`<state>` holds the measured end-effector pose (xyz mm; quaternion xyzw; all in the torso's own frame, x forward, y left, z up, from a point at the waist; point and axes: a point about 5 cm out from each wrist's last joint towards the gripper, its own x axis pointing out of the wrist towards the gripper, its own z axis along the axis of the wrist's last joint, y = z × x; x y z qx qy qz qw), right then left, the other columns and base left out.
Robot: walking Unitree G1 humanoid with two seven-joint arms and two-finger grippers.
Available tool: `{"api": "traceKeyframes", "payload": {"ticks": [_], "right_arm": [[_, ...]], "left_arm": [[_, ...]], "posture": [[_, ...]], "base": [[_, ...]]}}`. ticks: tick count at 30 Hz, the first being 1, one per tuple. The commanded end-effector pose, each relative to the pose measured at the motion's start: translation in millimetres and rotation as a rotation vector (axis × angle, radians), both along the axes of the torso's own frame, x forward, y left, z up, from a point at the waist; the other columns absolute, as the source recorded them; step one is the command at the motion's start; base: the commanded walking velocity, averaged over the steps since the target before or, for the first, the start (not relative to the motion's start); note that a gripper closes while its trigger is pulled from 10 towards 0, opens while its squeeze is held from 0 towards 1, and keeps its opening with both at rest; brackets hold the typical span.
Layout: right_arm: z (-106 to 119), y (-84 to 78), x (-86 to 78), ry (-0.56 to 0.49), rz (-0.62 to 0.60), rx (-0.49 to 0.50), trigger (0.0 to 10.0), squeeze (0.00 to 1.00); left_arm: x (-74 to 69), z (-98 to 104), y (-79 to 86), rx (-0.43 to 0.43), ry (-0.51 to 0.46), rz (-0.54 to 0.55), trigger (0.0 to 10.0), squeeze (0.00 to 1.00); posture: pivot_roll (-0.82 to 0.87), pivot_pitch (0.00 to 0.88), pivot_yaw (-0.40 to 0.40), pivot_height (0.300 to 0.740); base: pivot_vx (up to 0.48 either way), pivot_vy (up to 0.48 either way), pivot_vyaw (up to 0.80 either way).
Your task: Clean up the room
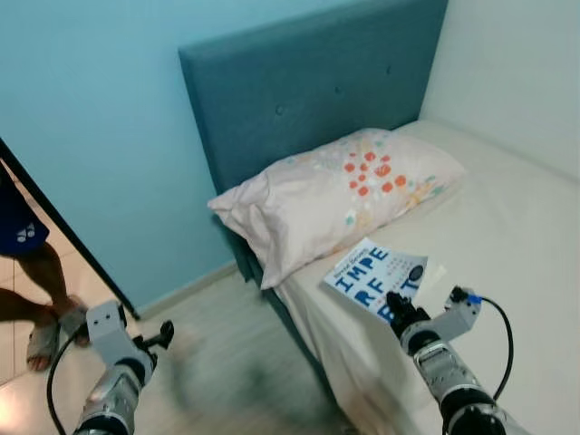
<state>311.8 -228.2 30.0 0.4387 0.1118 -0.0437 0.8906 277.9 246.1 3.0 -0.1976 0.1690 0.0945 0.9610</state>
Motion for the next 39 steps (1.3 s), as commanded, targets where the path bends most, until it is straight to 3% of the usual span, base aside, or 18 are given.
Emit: {"api": "traceKeyframes", "payload": {"ticks": [1, 8, 14, 17, 28, 39], "right_arm": [[4, 3.7, 3.5, -0.034, -0.002, 0.038, 10.0, 0.00], [17, 7.3, 15.6, -0.083, -0.007, 0.046, 10.0, 0.00], [18, 11.1, 21.3, -0.002, -0.048, -0.002, 10.0, 0.00], [19, 11.3, 22.1, -0.006, -0.050, 0.002, 10.0, 0.00], [62, 21.5, 53.0, -0.123, -0.027, 0.010, 10.0, 0.00], [79, 21.9, 62.8, -0.164, -0.050, 0.011, 10.0, 0.00]], "left_arm": [[-8.1, -3, 11.0, 0.006, 0.004, 0.018, 10.0, 0.00], [-2.3, 9, 18.3, 0.012, -0.066, -0.013, 10.0, 0.00], [2.8, 20, 20.4, 0.015, -0.143, -0.066, 10.0, 0.00], [2.7, 21, 20.5, 0.017, -0.150, -0.074, 10.0, 0.00], [-8.2, 24, 29.1, 0.042, -0.188, -0.143, 10.0, 0.00], [-8.5, 25, 22.6, 0.035, -0.197, -0.179, 10.0, 0.00]], "posture": [[0.01, 0.214, 0.098, 0.610], [0.05, 0.256, 0.114, 0.591], [0.10, 0.315, 0.125, 0.591], [0.10, 0.315, 0.125, 0.591], [0.16, 0.377, 0.151, 0.591], [0.16, 0.376, 0.152, 0.591]], "base": [[0.000, 0.000, 0.00], [0.000, 0.000, 0.00], [0.000, 0.000, 0.00], [0.000, 0.000, 0.00], [0.000, 0.000, 0.00], [0.000, 0.000, 0.00]]}}
